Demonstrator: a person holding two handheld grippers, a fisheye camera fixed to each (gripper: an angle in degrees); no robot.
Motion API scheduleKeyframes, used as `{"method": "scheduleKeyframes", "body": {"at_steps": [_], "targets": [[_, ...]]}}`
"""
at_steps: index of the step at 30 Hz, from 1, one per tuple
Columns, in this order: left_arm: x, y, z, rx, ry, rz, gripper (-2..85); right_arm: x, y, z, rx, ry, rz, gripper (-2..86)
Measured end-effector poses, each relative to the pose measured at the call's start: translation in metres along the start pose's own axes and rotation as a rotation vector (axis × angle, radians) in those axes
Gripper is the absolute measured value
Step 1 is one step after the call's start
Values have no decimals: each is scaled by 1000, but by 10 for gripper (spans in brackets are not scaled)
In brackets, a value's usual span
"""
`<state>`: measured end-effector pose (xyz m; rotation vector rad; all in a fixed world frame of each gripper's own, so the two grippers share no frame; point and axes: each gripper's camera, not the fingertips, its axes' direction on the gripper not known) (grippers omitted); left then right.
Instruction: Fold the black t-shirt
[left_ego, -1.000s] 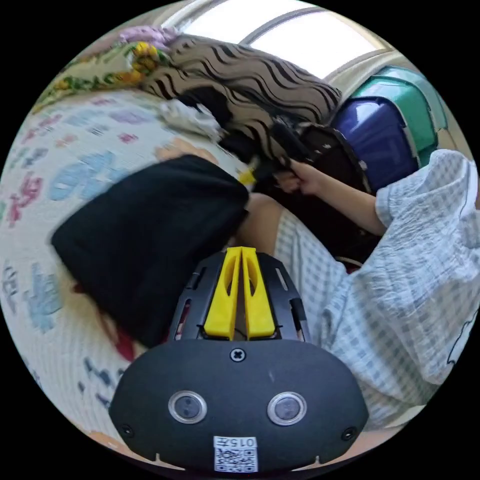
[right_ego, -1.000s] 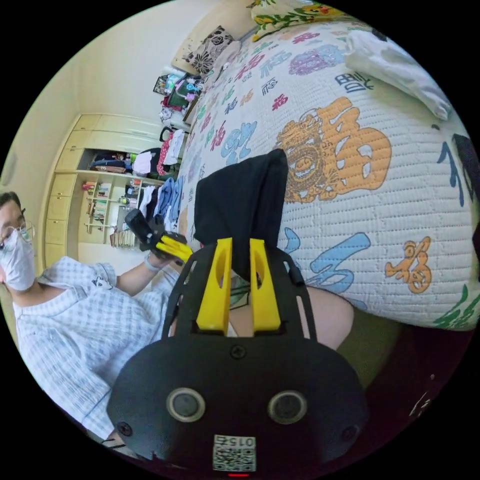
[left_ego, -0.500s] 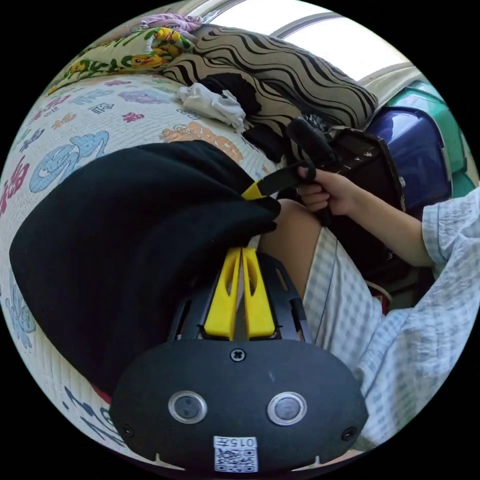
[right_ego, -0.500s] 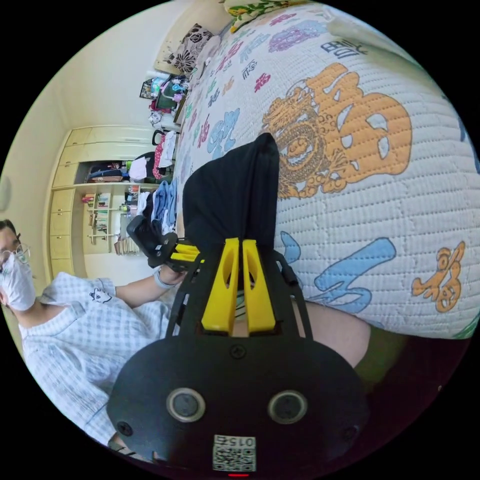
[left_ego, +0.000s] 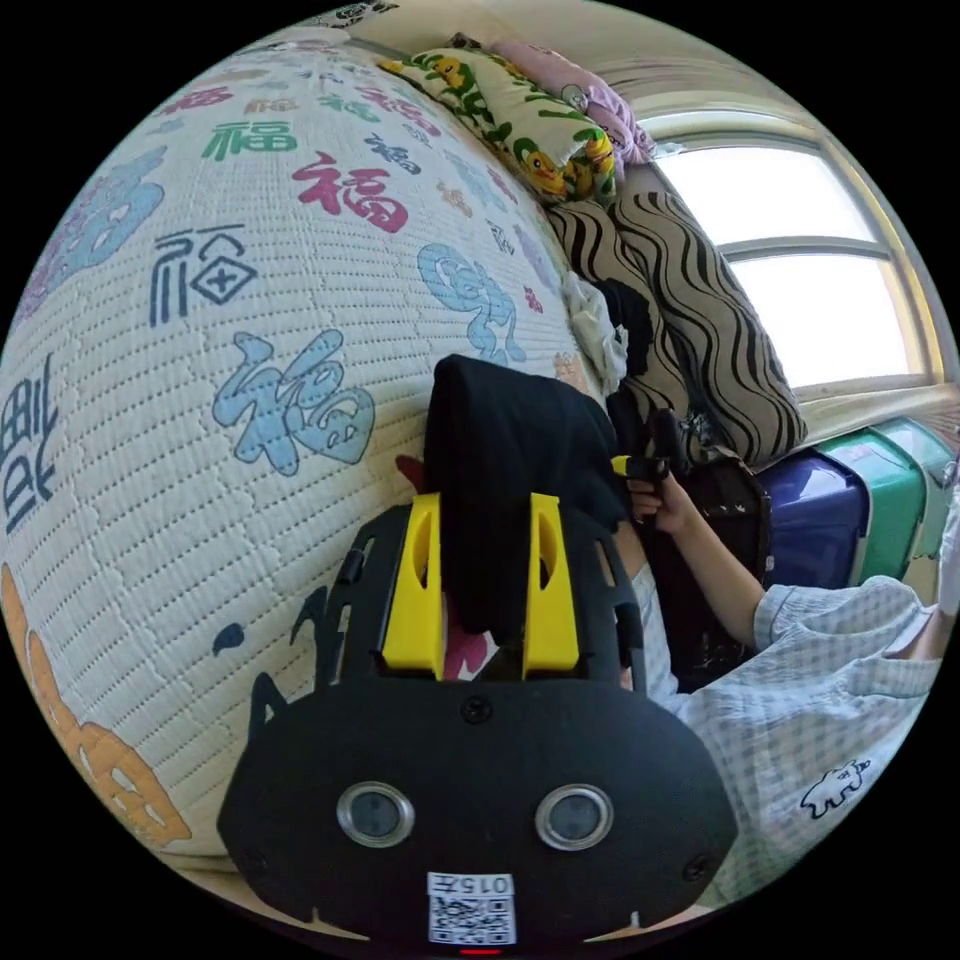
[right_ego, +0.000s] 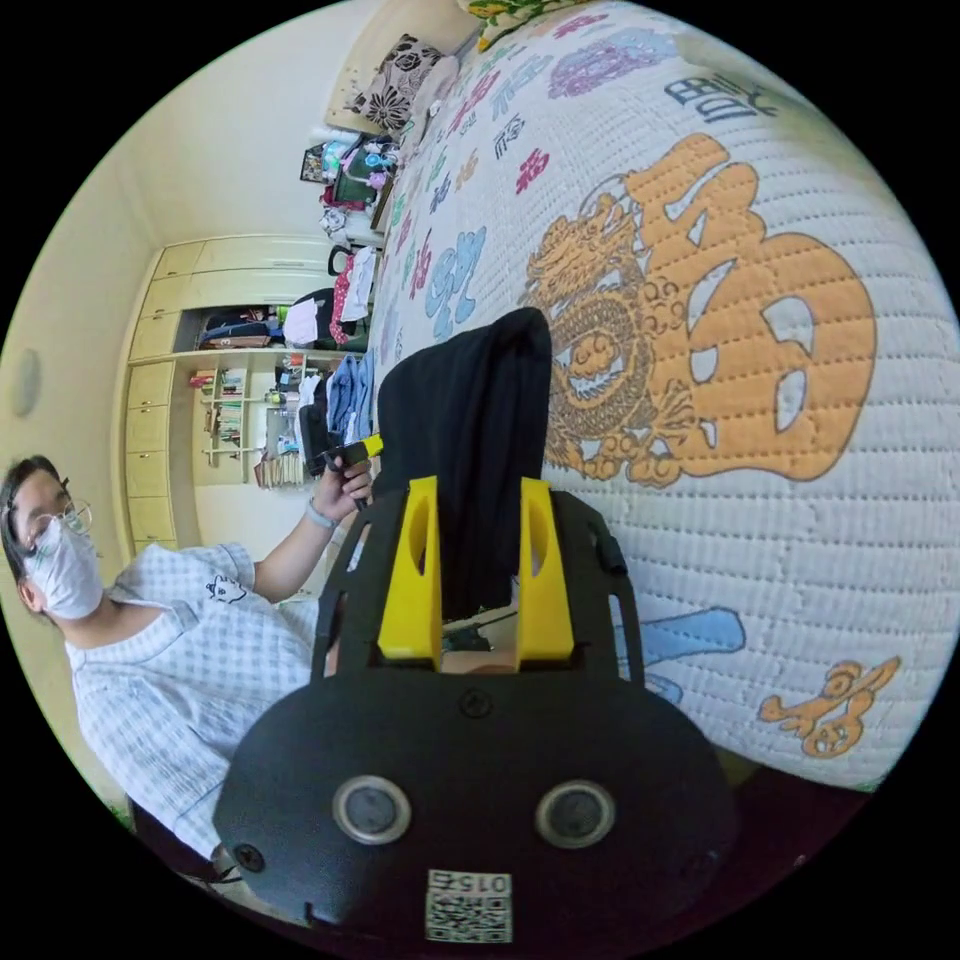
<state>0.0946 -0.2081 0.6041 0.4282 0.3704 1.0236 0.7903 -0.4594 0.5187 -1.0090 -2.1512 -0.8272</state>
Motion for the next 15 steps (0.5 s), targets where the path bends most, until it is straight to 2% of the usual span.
{"method": "scheduleKeyframes", "body": {"at_steps": [5, 8, 13, 15], "targets": [[-56, 34, -31, 38, 168, -84, 107, 11, -31, 40, -88, -205, 18, 89], [-80, 46, -44, 35, 232, -110, 92, 8, -45, 63, -109, -251, 23, 77], [-108, 53, -80, -46, 311, -132, 56, -19, -56, 89, -87, -202, 57, 53], [-109, 63, -109, -28, 324, -122, 49, -43, -59, 97, -67, -156, 27, 49]]}}
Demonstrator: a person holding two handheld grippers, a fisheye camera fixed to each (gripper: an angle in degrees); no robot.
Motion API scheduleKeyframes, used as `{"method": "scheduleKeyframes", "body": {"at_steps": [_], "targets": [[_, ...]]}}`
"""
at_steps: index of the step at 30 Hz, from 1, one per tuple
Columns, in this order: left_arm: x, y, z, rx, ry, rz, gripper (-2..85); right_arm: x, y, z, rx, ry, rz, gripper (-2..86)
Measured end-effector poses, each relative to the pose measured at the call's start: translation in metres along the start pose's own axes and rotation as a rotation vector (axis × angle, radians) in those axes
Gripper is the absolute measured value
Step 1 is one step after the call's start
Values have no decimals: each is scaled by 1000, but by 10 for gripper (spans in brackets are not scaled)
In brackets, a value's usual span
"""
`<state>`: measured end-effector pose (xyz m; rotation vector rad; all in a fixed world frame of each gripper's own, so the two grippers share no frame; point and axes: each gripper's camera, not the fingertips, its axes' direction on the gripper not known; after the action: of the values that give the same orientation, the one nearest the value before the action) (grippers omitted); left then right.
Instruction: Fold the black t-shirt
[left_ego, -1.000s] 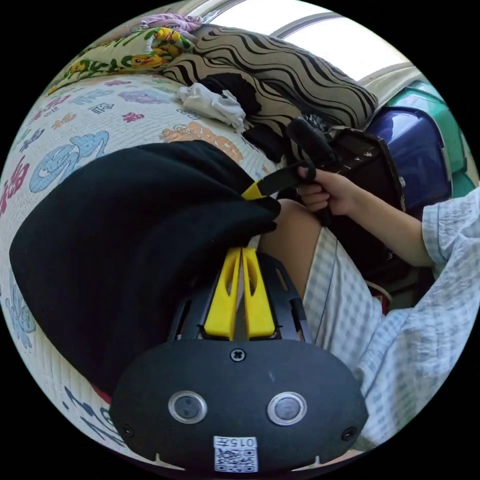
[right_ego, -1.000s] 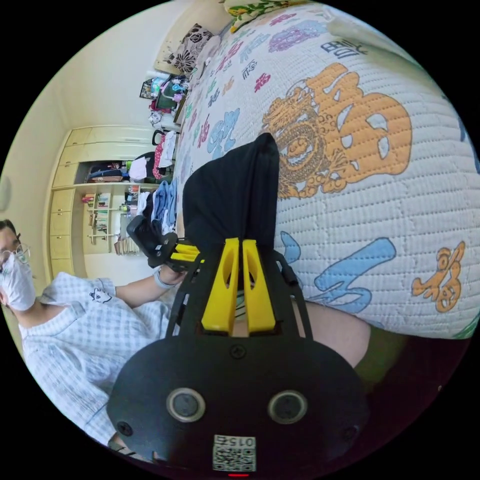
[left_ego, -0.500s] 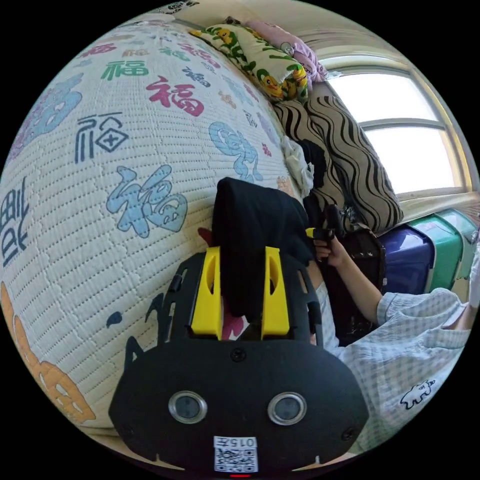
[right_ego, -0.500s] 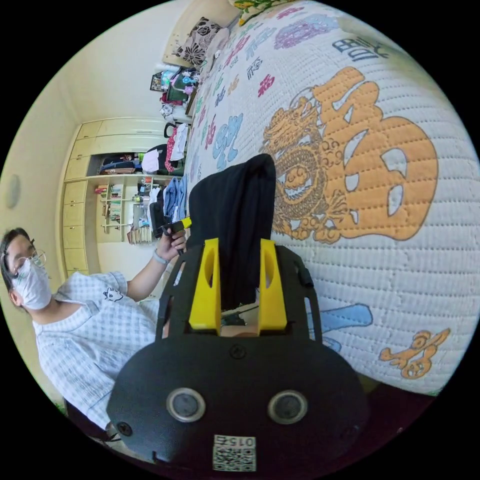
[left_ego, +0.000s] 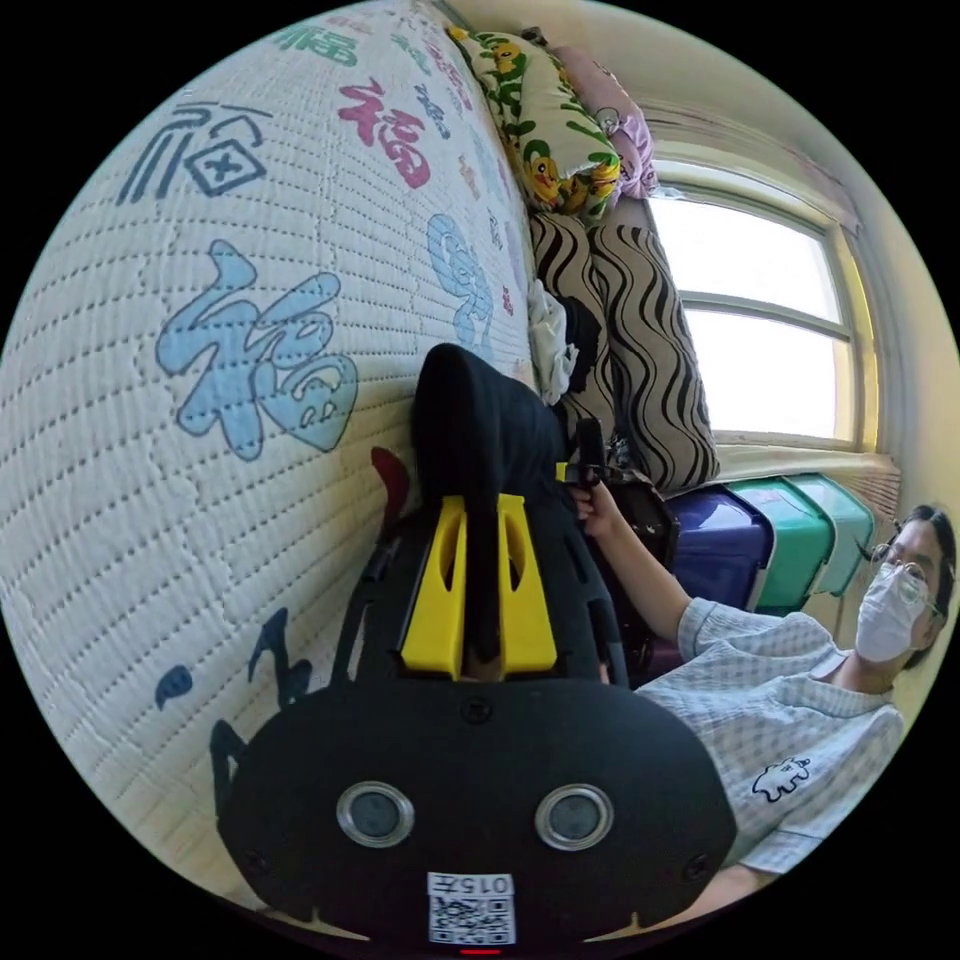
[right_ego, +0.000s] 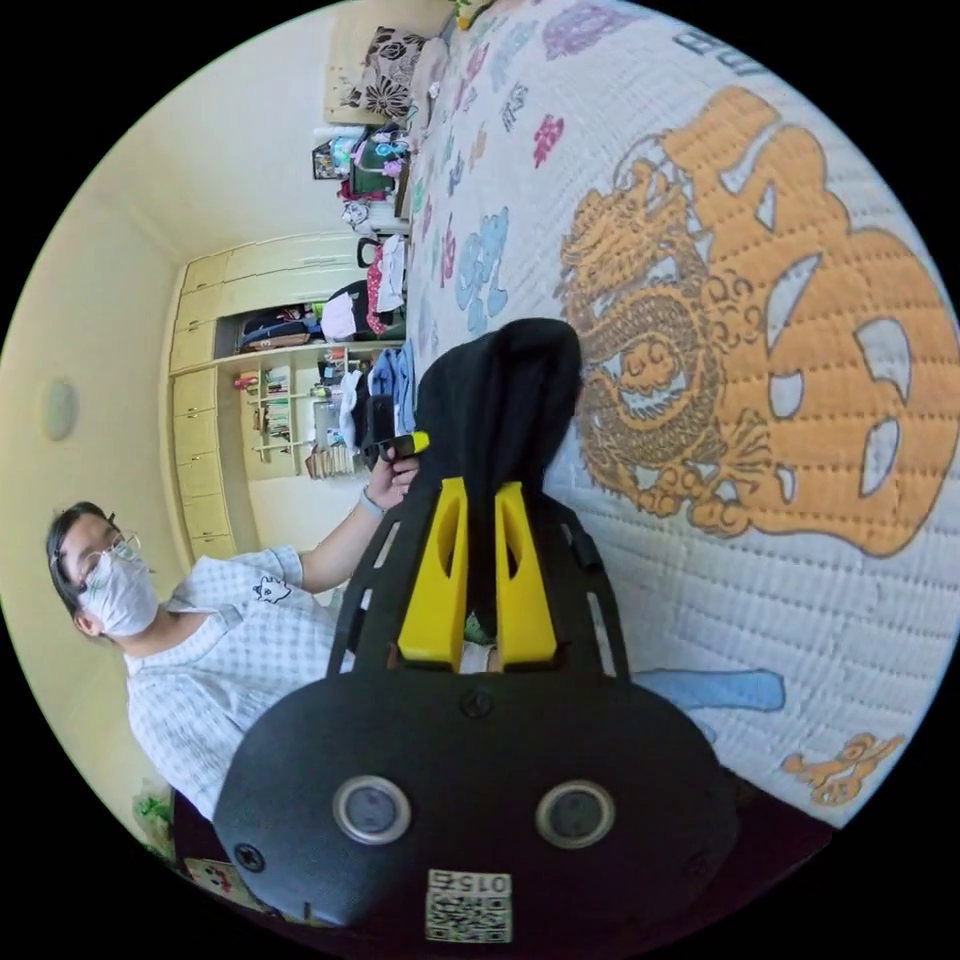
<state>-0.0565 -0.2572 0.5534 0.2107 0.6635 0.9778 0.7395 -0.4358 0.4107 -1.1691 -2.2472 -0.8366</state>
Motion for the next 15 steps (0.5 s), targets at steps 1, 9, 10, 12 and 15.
{"method": "scheduleKeyframes", "body": {"at_steps": [1, 9, 10, 12, 15], "targets": [[9, 10, -20, 11, -4, 16, 48, -18, -3, 9, 8, 22, -28, 48], [87, 147, -241, 217, 9, 176, 46, -172, -41, 131, -54, 13, -304, 45], [97, 179, -290, 261, -14, 192, 46, -197, -52, 166, -89, 0, -343, 45], [110, 231, -367, 326, -70, 199, 46, -235, -73, 228, -157, -20, -406, 45], [120, 320, -499, 418, -195, 159, 45, -293, -110, 346, -285, -54, -471, 47]]}}
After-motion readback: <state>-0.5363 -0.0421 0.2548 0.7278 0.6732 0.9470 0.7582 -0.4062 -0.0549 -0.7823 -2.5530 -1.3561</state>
